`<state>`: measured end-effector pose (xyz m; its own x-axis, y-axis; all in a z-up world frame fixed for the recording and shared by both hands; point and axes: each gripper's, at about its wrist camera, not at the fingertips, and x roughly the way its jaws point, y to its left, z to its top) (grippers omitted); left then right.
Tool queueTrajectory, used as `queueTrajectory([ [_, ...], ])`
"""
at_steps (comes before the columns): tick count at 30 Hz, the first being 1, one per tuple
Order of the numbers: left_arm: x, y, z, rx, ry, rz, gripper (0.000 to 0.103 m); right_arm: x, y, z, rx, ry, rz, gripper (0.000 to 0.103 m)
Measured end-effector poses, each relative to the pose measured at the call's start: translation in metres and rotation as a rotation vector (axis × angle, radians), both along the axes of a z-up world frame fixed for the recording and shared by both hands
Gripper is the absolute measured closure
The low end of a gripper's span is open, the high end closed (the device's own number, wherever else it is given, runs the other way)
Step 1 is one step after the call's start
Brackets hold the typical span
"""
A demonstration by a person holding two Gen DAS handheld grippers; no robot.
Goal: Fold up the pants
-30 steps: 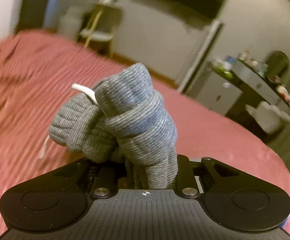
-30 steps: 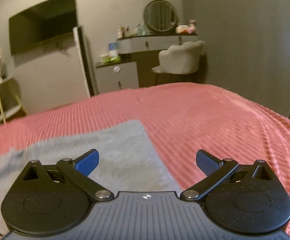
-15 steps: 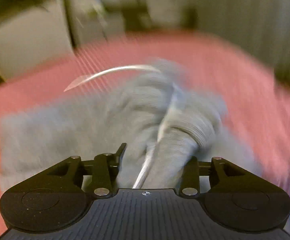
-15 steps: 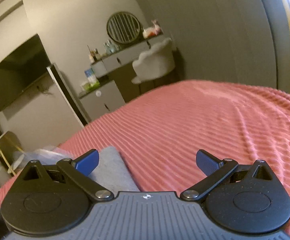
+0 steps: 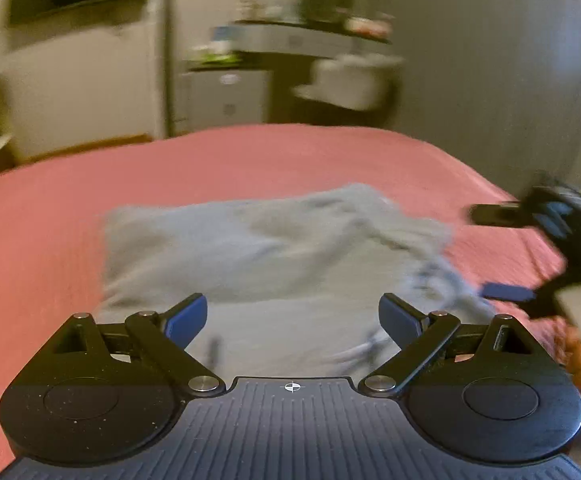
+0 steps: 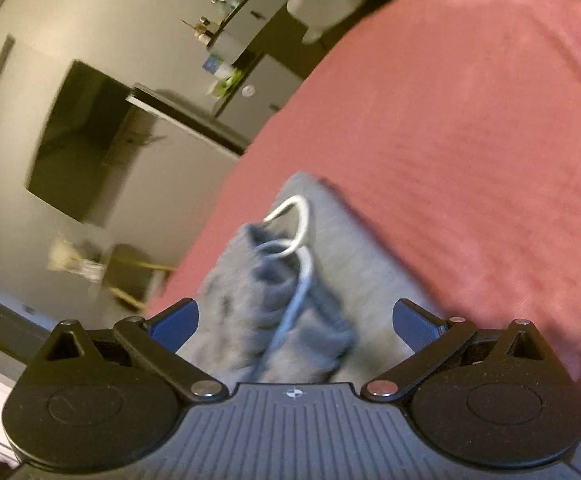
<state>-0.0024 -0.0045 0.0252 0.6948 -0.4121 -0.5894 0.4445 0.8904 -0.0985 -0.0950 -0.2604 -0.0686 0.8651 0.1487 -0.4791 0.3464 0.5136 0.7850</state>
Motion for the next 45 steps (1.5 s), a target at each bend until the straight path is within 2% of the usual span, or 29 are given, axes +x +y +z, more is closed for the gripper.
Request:
queueTrajectory([
  [3,0.001,0.039,-0.009,-0.073,0.08,0.138,0.007,0.007,0.002,-0.012,0.095,0.031,0.016,0.0],
  [6,0.009,0.073,-0.018,-0.158,0.15,0.253,0.007,0.017,0.008,-0.02,0.055,0.077,0.015,0.0],
  [9,0.019,0.091,-0.022,-0.179,0.167,0.325,0.007,0.031,0.018,-0.015,0.027,0.056,0.041,0.003],
  [10,0.022,0.095,-0.024,-0.178,0.164,0.336,0.007,0.037,0.021,-0.014,0.025,0.044,0.058,0.005],
  [11,0.023,0.097,-0.025,-0.172,0.163,0.348,0.007,0.041,0.025,-0.012,-0.003,0.053,0.051,0.015],
  [12,0.023,0.101,-0.025,-0.165,0.166,0.36,0.007,0.044,0.029,-0.011,-0.033,0.052,0.049,0.037],
  [13,0.024,0.102,-0.025,-0.163,0.17,0.364,0.007,0.05,0.032,-0.014,-0.027,0.044,0.069,0.042],
  [15,0.026,0.103,-0.028,-0.171,0.184,0.362,0.007,0.057,0.03,-0.026,0.042,0.071,0.068,0.038],
  [17,0.024,0.111,-0.031,-0.165,0.196,0.367,0.007,0.067,0.03,-0.038,0.09,0.098,0.069,0.037],
  [20,0.032,0.105,-0.041,-0.151,0.216,0.38,0.007,0.077,0.031,-0.041,0.136,0.092,0.051,0.036],
  [21,0.034,0.105,-0.042,-0.148,0.224,0.384,0.007,0.08,0.033,-0.042,0.144,0.091,0.042,0.043],
  [24,0.036,0.105,-0.046,-0.142,0.237,0.398,0.007,0.081,0.041,-0.034,0.072,0.094,0.034,0.055],
  [27,0.034,0.107,-0.046,-0.14,0.236,0.403,0.007,0.071,0.048,-0.013,-0.003,0.037,0.05,0.057],
  [31,0.032,0.104,-0.046,-0.117,0.228,0.39,0.007,0.048,0.054,0.013,-0.164,-0.049,0.044,0.057],
  [32,0.032,0.103,-0.046,-0.111,0.226,0.386,0.007,0.045,0.051,0.012,-0.187,-0.049,0.034,0.053],
  [33,0.033,0.102,-0.046,-0.106,0.226,0.383,0.007,0.046,0.047,0.008,-0.206,-0.016,0.028,0.041],
  [34,0.034,0.101,-0.046,-0.099,0.226,0.382,0.007,0.053,0.042,0.0,-0.222,0.076,0.032,0.032],
  [35,0.034,0.101,-0.046,-0.093,0.225,0.38,0.007,0.057,0.039,-0.007,-0.233,0.175,0.026,0.029],
  [36,0.033,0.101,-0.045,-0.088,0.223,0.38,0.007,0.056,0.034,-0.012,-0.213,0.199,0.033,0.029],
  [37,0.033,0.101,-0.045,-0.086,0.221,0.385,0.007,0.049,0.029,-0.011,-0.185,0.162,0.024,0.029],
  [39,0.034,0.101,-0.044,-0.084,0.222,0.386,0.007,0.04,0.022,-0.002,-0.15,0.116,-0.018,0.015],
  [42,0.037,0.1,-0.046,-0.089,0.242,0.388,0.007,0.03,0.009,0.021,-0.196,0.061,-0.085,0.01],
  [44,0.038,0.099,-0.047,-0.092,0.246,0.385,0.007,0.026,-0.003,0.028,-0.154,0.002,-0.113,0.003],
  [45,0.039,0.099,-0.048,-0.092,0.249,0.385,0.007,0.029,-0.01,0.027,-0.113,-0.012,-0.115,0.003],
])
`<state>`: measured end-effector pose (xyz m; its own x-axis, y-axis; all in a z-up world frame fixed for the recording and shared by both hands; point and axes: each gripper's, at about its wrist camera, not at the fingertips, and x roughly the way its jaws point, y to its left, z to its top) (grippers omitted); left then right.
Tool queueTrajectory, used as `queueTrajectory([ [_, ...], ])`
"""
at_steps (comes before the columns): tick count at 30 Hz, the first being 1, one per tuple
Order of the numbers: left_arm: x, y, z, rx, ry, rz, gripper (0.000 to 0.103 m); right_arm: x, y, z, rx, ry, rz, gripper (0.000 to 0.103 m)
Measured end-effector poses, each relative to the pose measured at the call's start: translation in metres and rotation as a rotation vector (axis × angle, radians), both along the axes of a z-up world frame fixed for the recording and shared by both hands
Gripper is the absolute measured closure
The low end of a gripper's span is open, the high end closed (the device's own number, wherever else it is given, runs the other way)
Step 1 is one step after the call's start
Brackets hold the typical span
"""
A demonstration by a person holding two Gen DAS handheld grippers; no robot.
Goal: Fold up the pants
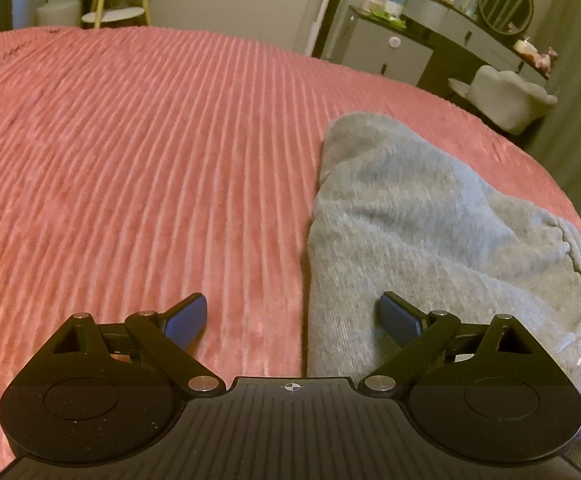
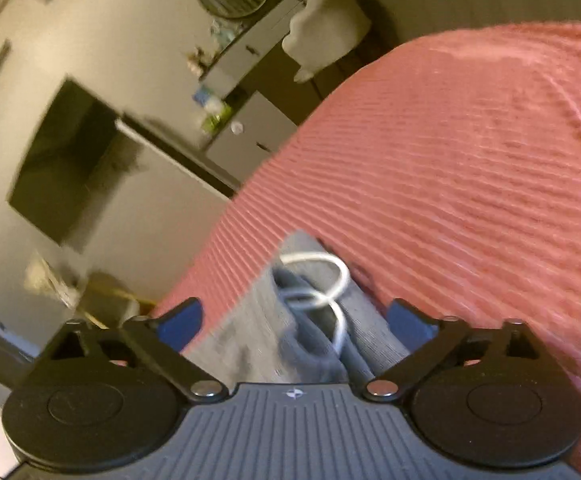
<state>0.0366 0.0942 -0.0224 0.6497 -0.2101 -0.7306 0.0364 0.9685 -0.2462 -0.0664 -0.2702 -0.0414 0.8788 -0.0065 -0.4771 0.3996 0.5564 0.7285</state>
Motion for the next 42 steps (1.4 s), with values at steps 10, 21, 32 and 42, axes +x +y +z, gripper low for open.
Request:
queueTrajectory([
  [10,0.005,0.002,-0.006,-0.017,0.022,0.001,0.006,0.065,-0.035,-0.042,0.191,0.074,0.075,0.003],
  [21,0.013,0.005,-0.012,-0.03,0.04,-0.001,0.004,0.096,0.001,-0.032,0.244,-0.027,0.3,0.003],
  [32,0.033,0.008,0.002,-0.129,0.036,-0.12,0.004,0.073,-0.013,-0.011,-0.019,0.076,0.329,0.004],
  [42,0.074,-0.007,-0.005,-0.161,0.048,-0.314,0.004,0.079,-0.026,-0.047,-0.124,0.221,0.543,0.004],
])
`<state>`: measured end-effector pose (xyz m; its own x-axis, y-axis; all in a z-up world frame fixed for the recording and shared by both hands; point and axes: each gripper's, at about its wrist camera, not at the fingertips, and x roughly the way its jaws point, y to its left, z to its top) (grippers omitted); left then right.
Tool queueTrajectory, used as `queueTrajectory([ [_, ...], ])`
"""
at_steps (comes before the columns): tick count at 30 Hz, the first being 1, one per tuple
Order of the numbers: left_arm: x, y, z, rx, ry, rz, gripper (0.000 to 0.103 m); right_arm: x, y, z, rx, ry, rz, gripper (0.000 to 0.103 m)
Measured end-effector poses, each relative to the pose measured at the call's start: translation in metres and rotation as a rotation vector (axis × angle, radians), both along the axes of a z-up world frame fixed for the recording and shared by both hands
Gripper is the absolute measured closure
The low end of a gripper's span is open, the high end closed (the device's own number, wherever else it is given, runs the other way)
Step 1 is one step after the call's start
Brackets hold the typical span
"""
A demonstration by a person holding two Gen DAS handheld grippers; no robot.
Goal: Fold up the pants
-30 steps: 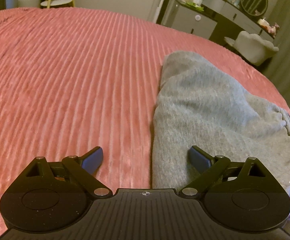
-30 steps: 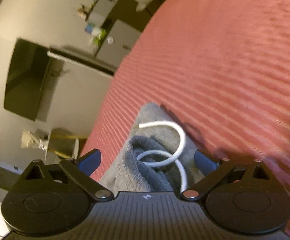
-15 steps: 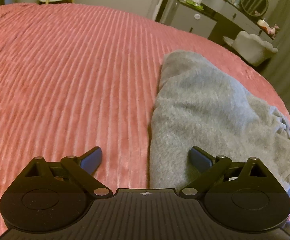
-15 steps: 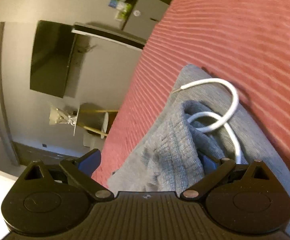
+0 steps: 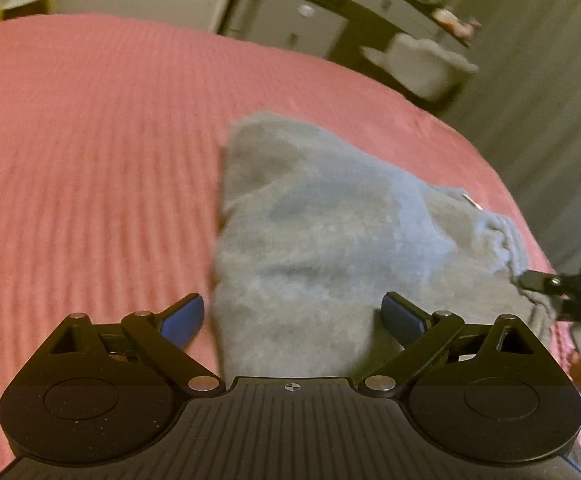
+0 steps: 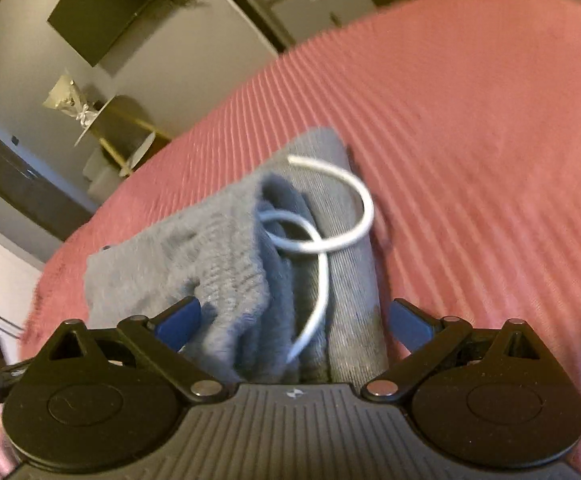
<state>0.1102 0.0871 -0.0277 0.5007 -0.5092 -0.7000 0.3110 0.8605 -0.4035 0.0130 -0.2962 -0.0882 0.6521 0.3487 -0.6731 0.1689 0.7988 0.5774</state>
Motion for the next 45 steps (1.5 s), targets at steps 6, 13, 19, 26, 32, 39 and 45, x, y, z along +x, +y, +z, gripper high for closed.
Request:
queueTrajectory([
  [6,0.028,-0.024,-0.011,0.007,0.024,-0.113,0.003,0.02,-0.003,-0.012,0.09,0.065,0.14,0.003],
  [13,0.036,-0.048,-0.023,0.069,-0.026,-0.161,0.0,0.047,0.019,-0.023,-0.011,0.111,0.232,0.003],
  [19,0.041,-0.029,-0.023,-0.166,0.002,-0.252,0.0,0.055,0.016,-0.026,0.009,0.11,0.265,0.003],
  [26,0.049,-0.049,-0.035,-0.11,0.034,-0.254,0.0,0.05,0.024,-0.017,-0.041,0.158,0.164,0.003],
  [32,0.039,-0.072,-0.016,0.012,-0.019,-0.184,0.04,0.042,0.051,0.009,-0.147,0.116,0.156,0.025],
  [39,0.025,-0.084,0.011,0.107,-0.1,-0.177,0.059,0.032,0.054,0.036,-0.106,0.057,0.071,0.041],
  [45,0.037,-0.104,0.053,0.121,-0.2,-0.171,0.064,0.039,0.059,0.067,-0.128,-0.035,0.05,0.043],
])
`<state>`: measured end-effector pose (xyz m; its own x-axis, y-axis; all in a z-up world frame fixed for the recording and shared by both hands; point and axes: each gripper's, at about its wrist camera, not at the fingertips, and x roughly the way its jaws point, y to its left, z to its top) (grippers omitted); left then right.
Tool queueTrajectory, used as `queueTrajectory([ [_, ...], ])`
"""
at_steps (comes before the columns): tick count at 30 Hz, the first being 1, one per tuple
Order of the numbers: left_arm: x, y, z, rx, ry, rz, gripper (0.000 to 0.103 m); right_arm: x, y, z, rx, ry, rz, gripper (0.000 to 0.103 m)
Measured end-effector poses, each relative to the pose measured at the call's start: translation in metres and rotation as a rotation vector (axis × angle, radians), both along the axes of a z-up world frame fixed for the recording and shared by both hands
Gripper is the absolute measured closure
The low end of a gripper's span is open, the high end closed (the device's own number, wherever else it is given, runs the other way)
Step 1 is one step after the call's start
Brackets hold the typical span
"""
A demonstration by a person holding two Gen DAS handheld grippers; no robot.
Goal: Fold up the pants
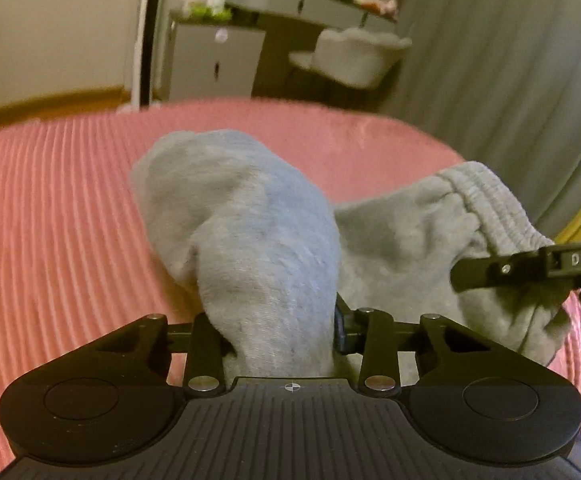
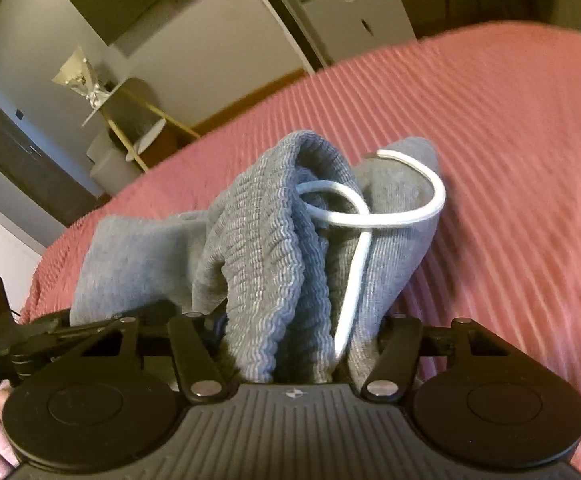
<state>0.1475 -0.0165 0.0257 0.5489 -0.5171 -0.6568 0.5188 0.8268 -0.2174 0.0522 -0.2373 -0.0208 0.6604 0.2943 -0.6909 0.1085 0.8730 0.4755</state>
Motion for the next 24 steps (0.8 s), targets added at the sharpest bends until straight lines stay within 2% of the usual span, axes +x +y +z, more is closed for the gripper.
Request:
queueTrajectory([
  [3,0.018,-0.013,0.016,0.014,-0.06,0.023,0.063,0.016,-0.004,0.015,-0.016,-0.051,-0.028,0.043],
  [5,0.034,-0.019,0.018,0.034,-0.079,0.06,0.055,0.03,-0.01,0.018,-0.045,-0.082,-0.045,0.038],
  [6,0.045,-0.023,0.015,0.066,-0.088,0.092,0.044,0.039,-0.016,0.016,-0.052,-0.081,-0.057,0.029],
  [7,0.052,-0.021,0.01,0.12,-0.1,0.146,0.031,0.046,-0.024,0.013,-0.058,-0.069,-0.08,0.025],
  [8,0.058,-0.02,0.005,0.188,-0.103,0.194,0.028,0.053,-0.033,0.009,-0.09,-0.039,-0.134,0.016],
  [9,0.061,-0.018,0.0,0.268,-0.11,0.237,0.029,0.057,-0.04,0.005,-0.119,-0.002,-0.184,0.014],
  [10,0.058,-0.013,-0.003,0.314,-0.125,0.251,0.028,0.054,-0.049,0.005,-0.143,0.01,-0.24,0.014],
  [11,0.052,-0.009,-0.004,0.34,-0.146,0.262,0.028,0.048,-0.053,0.007,-0.154,-0.001,-0.278,0.008],
  [12,0.044,-0.006,-0.003,0.342,-0.167,0.276,0.024,0.037,-0.057,0.01,-0.161,-0.028,-0.31,0.002],
  [13,0.033,-0.003,-0.001,0.316,-0.181,0.295,0.018,0.028,-0.056,0.012,-0.157,-0.063,-0.316,0.003],
  [15,0.015,0.001,0.003,0.204,-0.173,0.283,0.01,0.015,-0.045,0.014,-0.151,-0.095,-0.29,0.003],
  [17,-0.005,-0.004,0.004,0.09,-0.141,0.226,0.007,0.01,-0.021,0.011,-0.189,-0.121,-0.211,0.003],
  [19,-0.016,-0.016,-0.006,0.066,-0.106,0.147,0.006,0.013,0.004,0.006,-0.302,-0.127,-0.136,0.003],
  [20,-0.018,-0.023,-0.016,0.106,-0.099,0.126,0.006,0.013,0.016,0.001,-0.395,-0.124,-0.121,0.003],
  [22,-0.018,-0.029,-0.037,0.292,-0.103,0.141,0.005,0.018,0.035,-0.012,-0.595,-0.059,-0.093,0.003],
  [23,-0.019,-0.024,-0.042,0.328,-0.106,0.166,0.005,0.02,0.038,-0.023,-0.721,-0.002,-0.097,0.003],
  [24,-0.02,-0.015,-0.042,0.339,-0.109,0.218,0.005,0.019,0.041,-0.024,-0.752,0.004,-0.084,0.003],
])
